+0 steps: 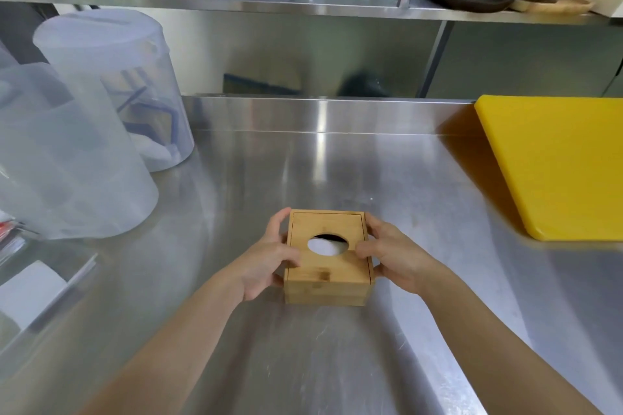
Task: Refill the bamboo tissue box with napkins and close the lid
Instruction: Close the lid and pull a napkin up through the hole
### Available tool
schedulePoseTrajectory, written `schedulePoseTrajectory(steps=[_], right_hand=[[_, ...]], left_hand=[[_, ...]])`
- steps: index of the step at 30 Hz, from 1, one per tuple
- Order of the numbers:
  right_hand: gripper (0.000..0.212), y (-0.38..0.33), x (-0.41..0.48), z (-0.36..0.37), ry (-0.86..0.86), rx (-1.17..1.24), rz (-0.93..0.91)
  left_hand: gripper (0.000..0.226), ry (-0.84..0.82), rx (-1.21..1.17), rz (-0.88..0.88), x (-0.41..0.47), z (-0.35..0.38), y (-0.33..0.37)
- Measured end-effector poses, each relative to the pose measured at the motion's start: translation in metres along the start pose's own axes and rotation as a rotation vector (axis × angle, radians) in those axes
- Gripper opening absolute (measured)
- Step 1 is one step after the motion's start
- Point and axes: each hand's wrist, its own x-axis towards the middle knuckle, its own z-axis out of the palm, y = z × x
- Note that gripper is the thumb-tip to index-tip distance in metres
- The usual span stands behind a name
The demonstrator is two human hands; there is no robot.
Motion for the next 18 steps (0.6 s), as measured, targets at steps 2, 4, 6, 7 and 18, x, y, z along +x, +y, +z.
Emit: schedulePoseTrajectory(steps=[2, 4, 6, 7, 18], right_hand=[[0.050, 0.000, -0.001, 0.001, 0.007, -0.016, -0.001], [0.048, 0.000, -0.002, 0.003, 0.036, -0.039, -0.001], [0.046, 0.000, -0.003, 0.007, 0.069, -0.051, -0.008], [0.045, 0.001, -0.003, 0.009, 0.088, -0.062, -0.014], [0.034, 0.004, -0.004, 0.027, 0.393, -0.552, -0.347]], left_hand=[[0.078, 0.006, 0.061, 0.020, -0.001, 0.002, -0.001], [0.085, 0.065, 0.275, 0.096, -0.002, 0.006, -0.004], [0.094, 0.167, 0.686, 0.234, -0.002, 0.011, -0.010], [0.095, 0.209, 0.892, 0.307, -0.003, 0.016, -0.012], [0.126, 0.330, 1.445, 0.399, 0.004, 0.027, -0.022]])
